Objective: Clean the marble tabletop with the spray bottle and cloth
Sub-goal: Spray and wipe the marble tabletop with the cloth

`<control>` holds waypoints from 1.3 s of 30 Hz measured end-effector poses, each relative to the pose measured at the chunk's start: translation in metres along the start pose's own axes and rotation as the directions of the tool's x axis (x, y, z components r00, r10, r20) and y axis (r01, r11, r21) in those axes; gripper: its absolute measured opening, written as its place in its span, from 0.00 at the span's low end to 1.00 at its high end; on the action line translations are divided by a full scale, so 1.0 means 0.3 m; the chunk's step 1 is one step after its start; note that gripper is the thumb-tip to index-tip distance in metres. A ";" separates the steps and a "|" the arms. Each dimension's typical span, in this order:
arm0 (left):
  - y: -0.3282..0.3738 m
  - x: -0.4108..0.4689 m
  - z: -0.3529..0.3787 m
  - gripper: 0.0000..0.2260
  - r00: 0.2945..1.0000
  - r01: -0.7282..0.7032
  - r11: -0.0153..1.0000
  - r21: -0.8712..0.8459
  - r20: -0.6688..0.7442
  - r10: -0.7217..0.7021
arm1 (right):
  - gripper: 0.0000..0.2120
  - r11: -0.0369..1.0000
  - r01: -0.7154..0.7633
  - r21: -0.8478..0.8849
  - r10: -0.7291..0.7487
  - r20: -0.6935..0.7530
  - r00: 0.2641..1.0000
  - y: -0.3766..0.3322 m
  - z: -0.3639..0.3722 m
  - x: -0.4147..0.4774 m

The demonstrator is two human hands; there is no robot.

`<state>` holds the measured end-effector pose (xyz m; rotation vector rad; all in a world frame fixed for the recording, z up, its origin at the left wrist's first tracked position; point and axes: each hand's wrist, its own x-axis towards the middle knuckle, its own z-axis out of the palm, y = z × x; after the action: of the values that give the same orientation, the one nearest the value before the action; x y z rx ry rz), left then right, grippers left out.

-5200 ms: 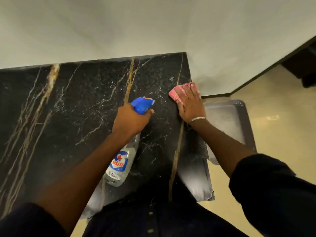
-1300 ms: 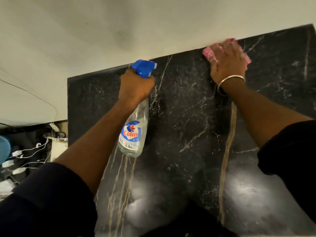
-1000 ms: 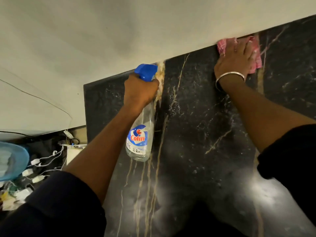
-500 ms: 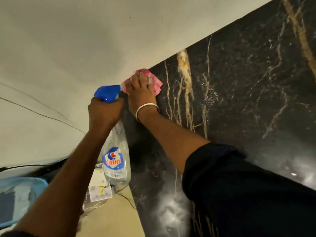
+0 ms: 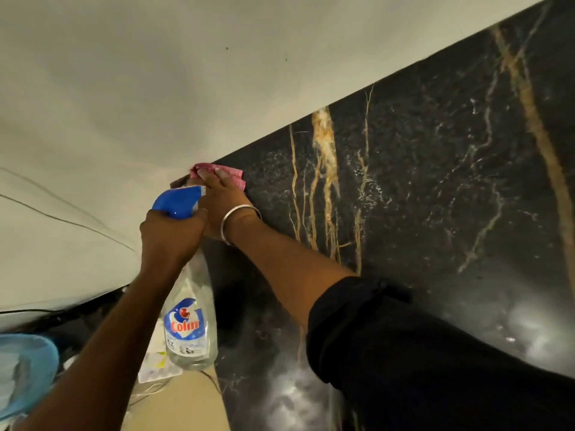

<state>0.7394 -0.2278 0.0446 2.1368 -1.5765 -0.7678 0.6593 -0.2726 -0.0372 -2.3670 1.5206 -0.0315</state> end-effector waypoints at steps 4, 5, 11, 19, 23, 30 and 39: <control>0.176 -0.058 0.146 0.08 0.996 -0.071 0.996 -0.054 0.047 0.073 | 0.26 0.992 -0.097 0.081 0.107 -0.122 0.987 0.294 -0.043 -0.136; 0.223 -0.072 0.188 0.08 0.995 -0.075 0.994 -0.081 0.061 0.080 | 0.26 0.991 -0.116 0.062 0.123 -0.128 0.984 0.378 -0.052 -0.181; 0.502 -0.132 0.448 0.14 0.990 -0.027 0.993 -0.115 0.136 0.043 | 0.27 0.959 -0.283 -0.031 0.274 -0.169 0.947 0.949 -0.124 -0.458; 0.824 -0.203 0.721 0.05 0.982 -0.145 0.989 -0.017 0.117 0.146 | 0.27 0.899 -0.438 -0.014 0.425 -0.215 0.879 1.551 -0.230 -0.748; 0.947 -0.227 0.808 0.08 0.982 -0.149 0.987 0.066 0.128 0.140 | 0.25 0.842 -0.539 -0.021 0.515 -0.265 0.815 1.784 -0.292 -0.880; 0.952 -0.186 0.805 0.09 0.993 -0.097 0.994 0.045 0.075 0.093 | 0.23 0.657 -0.749 0.084 0.731 -0.315 0.606 1.947 -0.345 -0.986; 0.668 -0.126 0.522 0.09 0.998 -0.036 0.999 -0.023 0.041 0.037 | 0.29 0.501 -0.828 0.251 0.855 -0.292 0.428 1.617 -0.269 -0.766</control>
<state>0.4830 -0.2489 0.0484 2.0833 -1.6158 -0.8190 0.1172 -0.2727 -0.0623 -1.2869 2.6954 -0.3214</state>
